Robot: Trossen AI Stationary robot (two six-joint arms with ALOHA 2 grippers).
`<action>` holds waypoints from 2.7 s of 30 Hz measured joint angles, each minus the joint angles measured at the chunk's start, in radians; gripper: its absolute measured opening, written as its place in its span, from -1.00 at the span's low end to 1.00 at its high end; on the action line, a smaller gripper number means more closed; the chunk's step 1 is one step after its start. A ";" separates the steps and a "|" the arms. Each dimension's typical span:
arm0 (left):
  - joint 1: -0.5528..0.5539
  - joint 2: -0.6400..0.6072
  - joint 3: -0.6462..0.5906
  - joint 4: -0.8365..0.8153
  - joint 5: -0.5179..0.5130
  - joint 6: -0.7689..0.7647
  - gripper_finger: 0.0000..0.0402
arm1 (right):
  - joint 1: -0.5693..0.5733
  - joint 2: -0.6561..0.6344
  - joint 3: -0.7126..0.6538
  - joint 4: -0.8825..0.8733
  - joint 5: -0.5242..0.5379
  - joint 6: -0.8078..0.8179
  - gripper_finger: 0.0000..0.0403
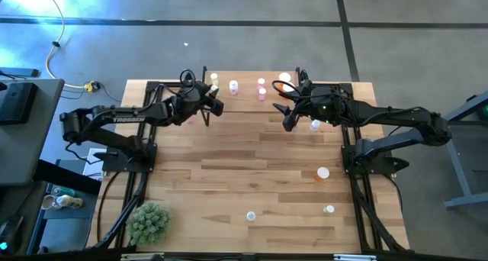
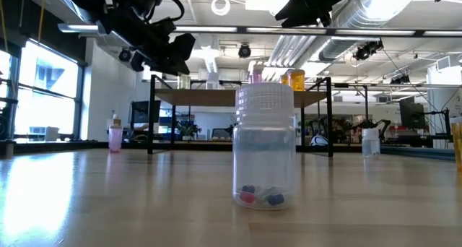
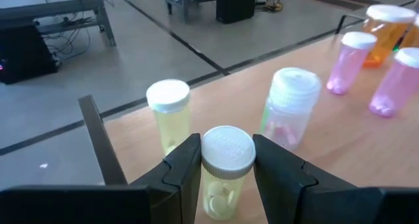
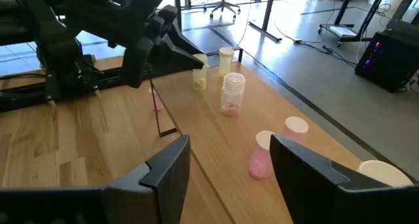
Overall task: Pick and place medicine bottles onto shelf by color
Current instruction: Put the top yellow pill bottle aligned with the other yellow pill bottle on the shelf, then put the white pill bottle aligned with the other white pill bottle on the shelf
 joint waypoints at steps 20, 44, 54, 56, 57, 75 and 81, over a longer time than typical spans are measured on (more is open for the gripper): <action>0.000 0.006 0.000 0.002 -0.008 -0.015 -0.41 | 0.000 0.000 0.000 0.000 0.000 0.000 0.00; 0.000 -0.033 0.040 0.052 -0.051 0.091 -0.02 | 0.000 0.000 0.000 -0.001 0.000 0.000 0.00; -0.041 -0.165 0.062 -0.024 0.119 0.168 -0.02 | 0.005 0.000 0.000 -0.021 -0.087 -0.003 0.01; -0.055 -0.206 0.062 -0.056 0.165 0.172 -0.02 | 0.017 0.000 0.000 -0.024 -0.118 -0.018 0.05; -0.063 -0.225 0.062 -0.062 0.187 0.174 -0.02 | 0.025 0.000 0.000 -0.024 -0.128 -0.019 0.08; -0.302 -0.288 0.062 -0.286 0.466 0.145 -0.02 | 0.226 0.050 0.000 -0.015 -0.349 0.069 0.47; -0.404 -0.271 0.003 -0.239 0.416 0.092 -0.02 | 0.317 0.142 0.000 0.042 -0.348 0.062 0.47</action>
